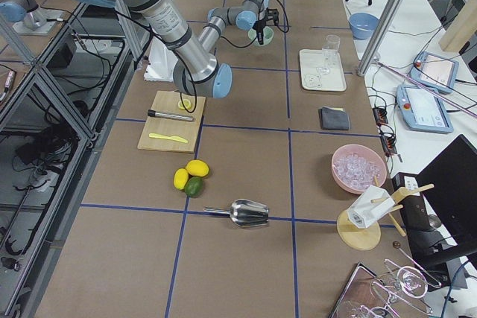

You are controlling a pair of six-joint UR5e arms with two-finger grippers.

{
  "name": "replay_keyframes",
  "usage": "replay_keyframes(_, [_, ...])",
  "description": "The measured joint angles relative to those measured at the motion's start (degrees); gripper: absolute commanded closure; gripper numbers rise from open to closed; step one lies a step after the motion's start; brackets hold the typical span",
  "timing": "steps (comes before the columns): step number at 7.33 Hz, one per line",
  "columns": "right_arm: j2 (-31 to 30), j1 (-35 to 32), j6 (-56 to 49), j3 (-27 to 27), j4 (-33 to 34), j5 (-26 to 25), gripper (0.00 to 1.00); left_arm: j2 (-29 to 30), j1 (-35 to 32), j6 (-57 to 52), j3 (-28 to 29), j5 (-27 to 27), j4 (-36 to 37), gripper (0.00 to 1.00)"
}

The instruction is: Pour ice into bowl

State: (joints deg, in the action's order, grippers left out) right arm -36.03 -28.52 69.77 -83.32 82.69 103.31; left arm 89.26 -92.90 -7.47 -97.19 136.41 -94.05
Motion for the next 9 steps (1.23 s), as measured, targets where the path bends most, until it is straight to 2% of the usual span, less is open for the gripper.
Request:
replay_keyframes(1, [-2.0,-3.8,-0.5,-3.3,2.6,4.4,1.00,0.0,0.0,0.0,0.0,0.0,0.0,0.00])
replay_keyframes(2, [-6.6,-8.5,-2.8,-7.9,4.1,9.4,1.00,0.0,0.1,0.0,0.0,0.0,0.0,0.00])
replay_keyframes(4, [-19.5,-18.2,-14.2,-17.0,4.7,19.0,1.00,0.0,0.1,-0.1,0.1,0.0,0.0,0.00])
replay_keyframes(5, [-26.3,-23.0,-21.2,-19.7,4.4,23.2,1.00,0.0,0.1,-0.1,0.1,0.0,0.0,0.00])
replay_keyframes(7, [-39.3,-32.6,-38.7,-21.4,3.9,29.5,1.00,0.0,0.1,-0.1,0.1,0.0,0.0,0.00])
replay_keyframes(9, [-47.7,-36.9,-45.1,-21.5,3.4,31.5,1.00,0.0,0.2,-0.1,0.2,0.0,0.0,0.00])
